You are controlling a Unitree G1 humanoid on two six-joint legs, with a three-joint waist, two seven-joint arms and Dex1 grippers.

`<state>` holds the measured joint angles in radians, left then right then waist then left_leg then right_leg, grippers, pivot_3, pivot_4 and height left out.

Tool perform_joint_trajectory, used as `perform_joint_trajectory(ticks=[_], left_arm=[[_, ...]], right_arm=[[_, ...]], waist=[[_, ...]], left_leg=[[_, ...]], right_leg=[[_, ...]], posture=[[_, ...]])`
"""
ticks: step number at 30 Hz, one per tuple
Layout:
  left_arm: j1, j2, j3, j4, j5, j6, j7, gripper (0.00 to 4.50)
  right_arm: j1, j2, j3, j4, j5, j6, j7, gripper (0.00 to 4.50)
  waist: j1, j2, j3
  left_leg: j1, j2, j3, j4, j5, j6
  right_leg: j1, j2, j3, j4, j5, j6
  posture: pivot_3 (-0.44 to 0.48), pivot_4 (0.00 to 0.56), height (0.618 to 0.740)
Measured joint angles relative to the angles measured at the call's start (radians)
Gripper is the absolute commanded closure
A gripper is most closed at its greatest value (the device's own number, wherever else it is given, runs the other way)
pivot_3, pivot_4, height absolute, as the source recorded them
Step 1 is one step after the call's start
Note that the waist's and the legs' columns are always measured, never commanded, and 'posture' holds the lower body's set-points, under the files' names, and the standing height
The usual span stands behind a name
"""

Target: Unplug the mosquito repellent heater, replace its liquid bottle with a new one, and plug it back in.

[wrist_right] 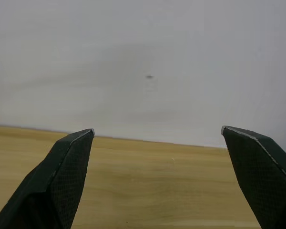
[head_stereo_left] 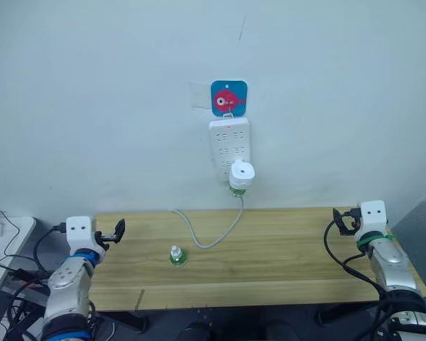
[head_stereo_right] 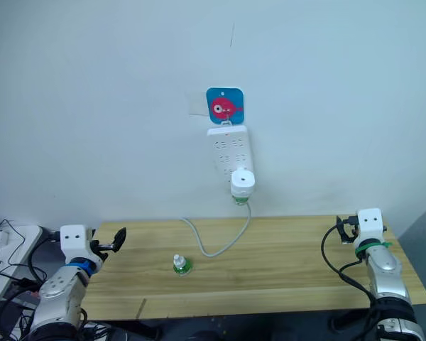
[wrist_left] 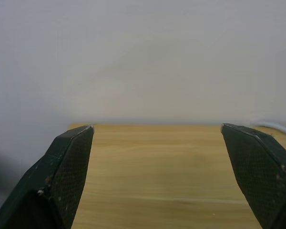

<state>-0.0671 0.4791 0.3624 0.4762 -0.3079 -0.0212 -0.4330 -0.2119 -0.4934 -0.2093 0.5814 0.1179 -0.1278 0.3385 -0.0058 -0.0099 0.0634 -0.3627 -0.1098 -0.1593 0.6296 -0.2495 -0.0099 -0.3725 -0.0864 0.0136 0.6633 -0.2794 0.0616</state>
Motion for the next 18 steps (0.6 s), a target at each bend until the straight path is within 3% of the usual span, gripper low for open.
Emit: perform_joint_trajectory(ticks=[8, 11, 14, 18], left_arm=[[0.001, 0.170, -0.011, -0.328, -0.146, 0.235, -0.232, 0.04], [-0.078, 0.209, -0.047, -0.415, -0.187, 0.310, -0.309, 0.63], [-0.167, 0.212, -0.104, -0.461, -0.204, 0.370, -0.359, 1.60], [-0.268, 0.198, -0.175, -0.479, -0.201, 0.407, -0.390, 1.60]], right_arm=[[0.126, -0.023, 0.068, -0.460, 0.157, 0.203, 0.262, 0.00], [0.152, -0.027, 0.098, -0.661, 0.219, 0.309, 0.302, 0.00], [0.163, -0.031, 0.105, -0.831, 0.267, 0.408, 0.299, 0.00], [0.188, -0.035, 0.116, -1.000, 0.317, 0.506, 0.285, 0.00]], waist=[[0.001, 0.004, 0.068], [0.004, 0.006, 0.082], [0.003, 0.003, 0.089], [-0.001, -0.002, 0.098]], left_leg=[[-0.003, 0.002, 0.000, 0.000, 0.000, 0.000], [-0.012, 0.001, 0.000, 0.000, 0.000, 0.000], [-0.019, 0.001, -0.001, 0.000, 0.000, -0.001], [-0.020, 0.001, -0.001, 0.000, 0.000, -0.001]], right_leg=[[-0.002, 0.000, -0.002, -0.001, 0.000, -0.001], [-0.011, -0.001, -0.003, -0.001, 0.001, -0.002], [-0.017, -0.001, -0.004, -0.001, 0.002, -0.003], [-0.017, -0.001, -0.004, -0.002, 0.002, -0.003]], posture=[[-0.009, 0.175, 0.740], [-0.021, 0.183, 0.740], [-0.030, 0.187, 0.740], [-0.059, 0.185, 0.740]])
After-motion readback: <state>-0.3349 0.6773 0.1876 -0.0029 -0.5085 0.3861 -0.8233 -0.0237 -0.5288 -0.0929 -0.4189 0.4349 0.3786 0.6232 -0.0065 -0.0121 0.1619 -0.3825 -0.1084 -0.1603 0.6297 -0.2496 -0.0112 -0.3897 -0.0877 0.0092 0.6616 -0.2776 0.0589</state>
